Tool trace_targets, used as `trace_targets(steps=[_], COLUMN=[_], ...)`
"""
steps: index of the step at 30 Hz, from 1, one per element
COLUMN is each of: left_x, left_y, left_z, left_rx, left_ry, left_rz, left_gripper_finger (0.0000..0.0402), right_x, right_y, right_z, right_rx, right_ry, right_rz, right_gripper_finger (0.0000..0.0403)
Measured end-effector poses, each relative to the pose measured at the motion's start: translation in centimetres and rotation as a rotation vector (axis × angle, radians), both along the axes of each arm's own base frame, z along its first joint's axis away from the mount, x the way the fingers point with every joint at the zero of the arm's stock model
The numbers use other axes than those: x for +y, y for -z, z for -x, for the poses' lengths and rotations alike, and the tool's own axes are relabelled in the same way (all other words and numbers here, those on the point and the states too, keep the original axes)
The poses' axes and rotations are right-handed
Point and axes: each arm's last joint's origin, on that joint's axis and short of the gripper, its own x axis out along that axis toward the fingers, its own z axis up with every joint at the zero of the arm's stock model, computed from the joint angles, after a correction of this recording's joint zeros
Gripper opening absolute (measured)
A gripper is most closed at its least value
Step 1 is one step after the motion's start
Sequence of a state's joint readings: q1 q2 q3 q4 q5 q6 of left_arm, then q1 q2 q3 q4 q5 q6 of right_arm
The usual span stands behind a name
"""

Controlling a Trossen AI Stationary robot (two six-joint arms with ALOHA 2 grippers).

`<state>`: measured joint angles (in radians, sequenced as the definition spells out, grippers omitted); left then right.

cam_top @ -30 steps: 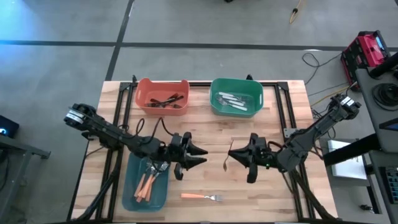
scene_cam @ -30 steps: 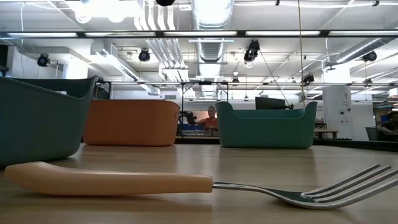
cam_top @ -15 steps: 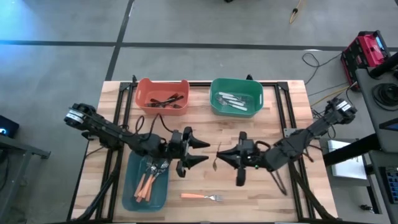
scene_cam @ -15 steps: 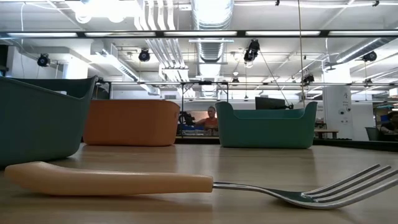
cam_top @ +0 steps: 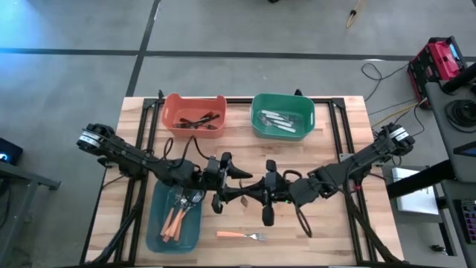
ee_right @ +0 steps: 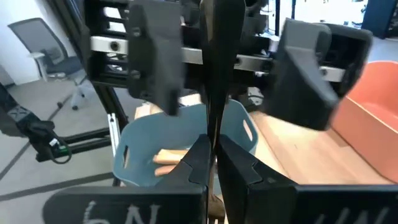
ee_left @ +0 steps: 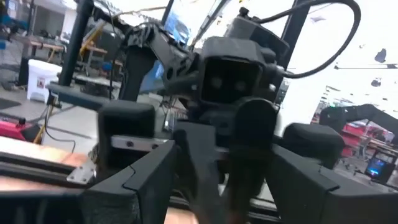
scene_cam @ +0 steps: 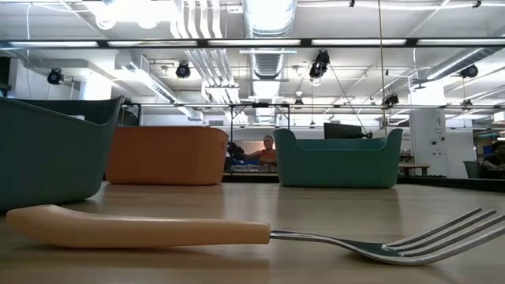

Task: Sort silverware by color (type)
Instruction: Put the black fork into the orange bin

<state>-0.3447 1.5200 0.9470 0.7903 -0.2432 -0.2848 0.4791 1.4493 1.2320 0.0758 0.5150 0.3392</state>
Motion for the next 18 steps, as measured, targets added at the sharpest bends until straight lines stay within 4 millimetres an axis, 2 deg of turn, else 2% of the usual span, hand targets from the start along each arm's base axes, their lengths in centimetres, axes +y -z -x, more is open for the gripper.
trace_targets(steps=[6,9,15,18], left_x=[-0.02,-0.04,-0.01,0.10], left_y=[0.05,0.12,0.04,0.01], left_z=[0.00,-0.01,-0.05,-0.07], left_rx=[0.003,0.009,0.015,0.021], left_ry=[0.000,0.001,-0.007,-0.042], left_rz=[-0.017,-0.019,0.008,0.059], left_gripper_finger=[0.0182,0.0141,0.0018,0.0012], right_x=[-0.03,-0.12,-0.27,-0.36], right_y=[-0.26,-0.43,-0.60,-0.62], right_z=[-0.11,0.02,0.05,0.05], right_rx=[0.011,0.006,-0.004,-0.008], right_ry=[0.000,0.005,0.061,0.093], right_rz=[0.016,0.014,0.010,0.013], right_gripper_finger=[0.0009,0.0009,0.0009,0.0009])
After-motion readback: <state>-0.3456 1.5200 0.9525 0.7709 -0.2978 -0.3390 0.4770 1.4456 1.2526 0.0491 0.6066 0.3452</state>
